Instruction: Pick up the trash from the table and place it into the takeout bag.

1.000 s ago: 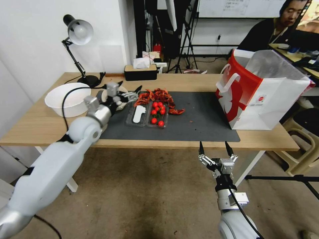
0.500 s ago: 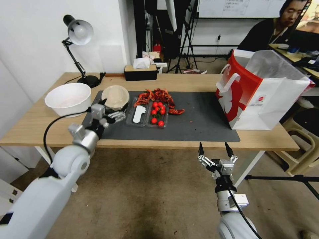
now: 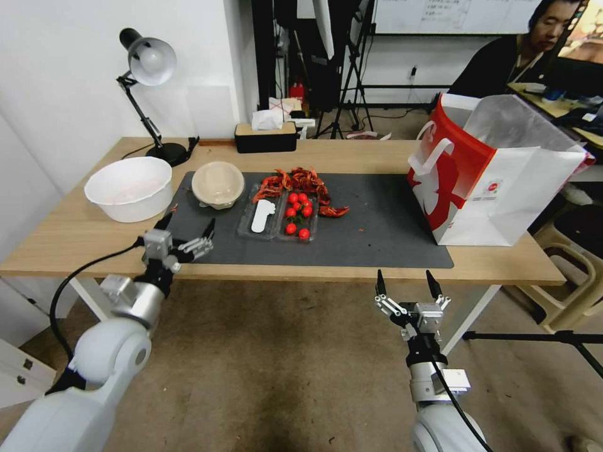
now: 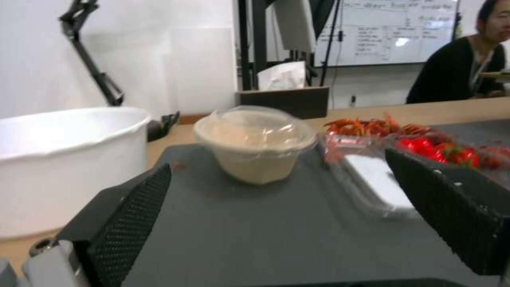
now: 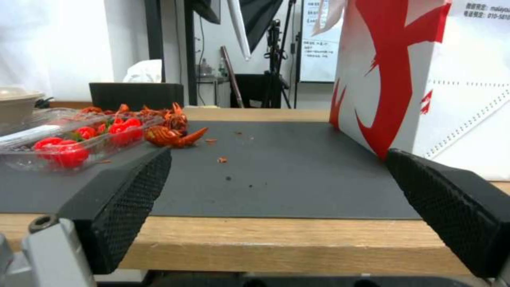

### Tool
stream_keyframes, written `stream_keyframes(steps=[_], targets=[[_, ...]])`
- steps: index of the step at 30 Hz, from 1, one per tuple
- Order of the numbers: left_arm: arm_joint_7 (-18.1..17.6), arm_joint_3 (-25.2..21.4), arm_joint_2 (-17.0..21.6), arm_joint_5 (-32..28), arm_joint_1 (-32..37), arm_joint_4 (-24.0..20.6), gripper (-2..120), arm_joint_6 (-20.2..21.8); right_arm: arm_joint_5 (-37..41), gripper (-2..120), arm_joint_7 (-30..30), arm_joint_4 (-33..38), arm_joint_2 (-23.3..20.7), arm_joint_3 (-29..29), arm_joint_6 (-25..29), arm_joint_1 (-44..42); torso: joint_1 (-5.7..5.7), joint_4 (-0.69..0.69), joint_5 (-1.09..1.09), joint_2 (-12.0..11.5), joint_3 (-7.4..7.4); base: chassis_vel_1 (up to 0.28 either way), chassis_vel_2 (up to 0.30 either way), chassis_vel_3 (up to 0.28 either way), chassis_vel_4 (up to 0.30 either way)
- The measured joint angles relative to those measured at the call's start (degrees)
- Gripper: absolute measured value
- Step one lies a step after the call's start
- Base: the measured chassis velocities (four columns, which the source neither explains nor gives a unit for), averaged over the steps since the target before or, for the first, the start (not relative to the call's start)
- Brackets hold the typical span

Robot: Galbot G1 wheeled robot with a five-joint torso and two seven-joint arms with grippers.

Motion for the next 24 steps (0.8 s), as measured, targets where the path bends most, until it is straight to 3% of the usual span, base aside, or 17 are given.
stream_keyframes(steps=[11,24], targets=[[0.3,-3.4,-4.3,4.9,7.2,2.2,100,-5.8,0.2,100,0.2,-0.2,-0.2,0.3,0.0,0.1,0.0,0.01,-0.01,0.0,0.01,0.0,0.0,0.0,0.0],[0.7,-4.0,-6.3,7.7,9.7,3.7,100,-10.3,0.2,100,0.2,-0.3,0.0,0.2,0.3,-0.3,0.0,0.01,-0.01,0.0,0.01,0.0,0.0,0.0,0.0]])
